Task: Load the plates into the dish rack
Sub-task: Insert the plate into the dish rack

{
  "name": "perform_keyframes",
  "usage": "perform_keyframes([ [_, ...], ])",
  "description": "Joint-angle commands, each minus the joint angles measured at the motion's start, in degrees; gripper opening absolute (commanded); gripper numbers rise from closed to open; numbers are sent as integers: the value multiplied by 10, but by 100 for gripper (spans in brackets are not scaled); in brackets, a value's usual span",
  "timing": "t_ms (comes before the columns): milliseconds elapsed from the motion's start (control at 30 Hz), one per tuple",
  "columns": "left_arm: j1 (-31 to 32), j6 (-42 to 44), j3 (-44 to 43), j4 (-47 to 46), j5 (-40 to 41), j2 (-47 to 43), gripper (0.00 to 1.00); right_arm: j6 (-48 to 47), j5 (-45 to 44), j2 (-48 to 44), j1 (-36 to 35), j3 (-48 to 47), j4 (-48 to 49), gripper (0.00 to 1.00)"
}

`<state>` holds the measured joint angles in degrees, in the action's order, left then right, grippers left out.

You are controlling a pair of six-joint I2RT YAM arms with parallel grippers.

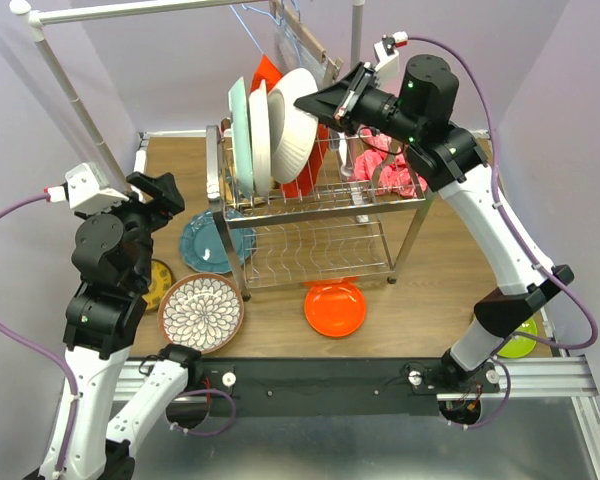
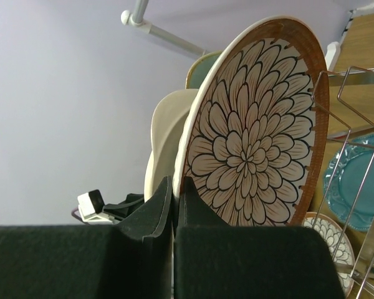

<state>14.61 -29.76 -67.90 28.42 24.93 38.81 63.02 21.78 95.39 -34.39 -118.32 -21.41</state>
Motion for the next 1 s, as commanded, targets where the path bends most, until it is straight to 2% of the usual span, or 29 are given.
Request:
perform_keyframes([
  [0,-4,-8,9,-6,8,-11,87,-14,-43,-6,-27,-50,-5,11],
  [133,-4,-12,17,-7,7,-14,87,-26,-58,1,-40,-67,-14,20],
  [367,-4,-12,19,-5,10,-20,87,-44,-79,2,-59,-74,-24,22],
  [467,-4,-12,19,-5,10,-18,87,-50,-87,2,-67,-81,-28,31],
  [567,-4,-13,20,-8,7,-16,87,-51,-89,6,-77,-93,-28,36],
  [967,-4,-14,22,-5,10,-23,87,-50,-82,21,-109,-91,-15,37],
])
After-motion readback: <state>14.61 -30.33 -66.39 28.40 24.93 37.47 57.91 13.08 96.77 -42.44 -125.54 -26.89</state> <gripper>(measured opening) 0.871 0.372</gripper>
